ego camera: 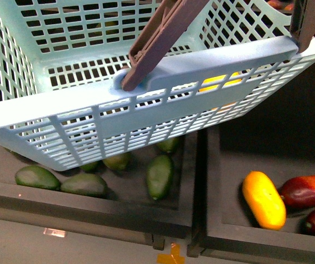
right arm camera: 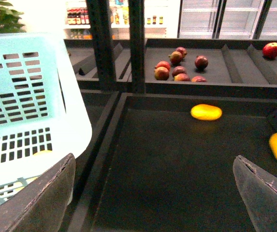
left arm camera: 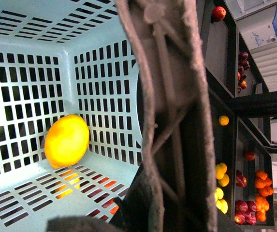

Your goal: Pick lemon and mango into basket

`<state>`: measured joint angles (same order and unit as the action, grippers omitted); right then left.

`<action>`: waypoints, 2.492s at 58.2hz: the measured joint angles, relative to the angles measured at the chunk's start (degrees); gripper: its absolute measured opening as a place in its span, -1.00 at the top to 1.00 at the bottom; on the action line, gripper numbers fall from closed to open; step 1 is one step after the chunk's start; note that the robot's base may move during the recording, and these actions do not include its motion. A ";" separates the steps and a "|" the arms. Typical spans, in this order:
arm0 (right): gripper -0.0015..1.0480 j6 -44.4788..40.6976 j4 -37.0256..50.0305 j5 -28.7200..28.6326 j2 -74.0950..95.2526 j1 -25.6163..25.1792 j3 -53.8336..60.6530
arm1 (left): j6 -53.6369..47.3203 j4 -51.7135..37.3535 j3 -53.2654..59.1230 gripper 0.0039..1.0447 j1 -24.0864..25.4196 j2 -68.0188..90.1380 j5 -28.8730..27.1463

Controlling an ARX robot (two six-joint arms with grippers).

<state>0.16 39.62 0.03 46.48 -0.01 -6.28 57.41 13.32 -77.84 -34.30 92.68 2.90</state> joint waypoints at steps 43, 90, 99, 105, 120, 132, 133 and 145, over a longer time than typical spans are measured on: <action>-0.83 36.72 -37.35 19.34 37.13 -11.43 -31.21 | 0.44 0.00 0.09 0.92 -0.24 -0.20 0.26; -0.83 60.19 -35.85 13.79 79.25 -6.21 -45.13 | 0.17 0.00 0.09 0.92 0.02 -0.20 -0.35; -0.83 60.52 -35.87 13.84 80.78 -6.12 -46.45 | 0.20 0.00 0.09 0.92 0.02 -0.20 -0.28; -0.83 60.54 -35.87 13.84 81.64 -6.16 -47.15 | 0.22 0.00 0.09 0.92 0.02 -0.20 -0.13; -0.83 60.52 -36.33 14.14 83.93 -6.78 -48.78 | 0.17 0.00 0.09 0.92 0.02 -0.20 -0.31; -0.83 60.52 -36.76 14.47 85.66 -7.23 -49.55 | 0.17 0.00 0.09 0.92 0.02 -0.20 -0.28; -0.83 60.50 -36.76 14.49 85.74 -7.26 -49.59 | 0.17 0.00 0.09 0.92 0.02 -0.20 -0.26; -0.83 60.48 -37.07 14.97 86.68 -7.74 -50.58 | 0.20 0.00 0.09 0.92 0.02 -0.20 -0.24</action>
<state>60.64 2.55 15.00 133.16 -7.75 -56.86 57.60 13.32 -77.76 -34.28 92.49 2.66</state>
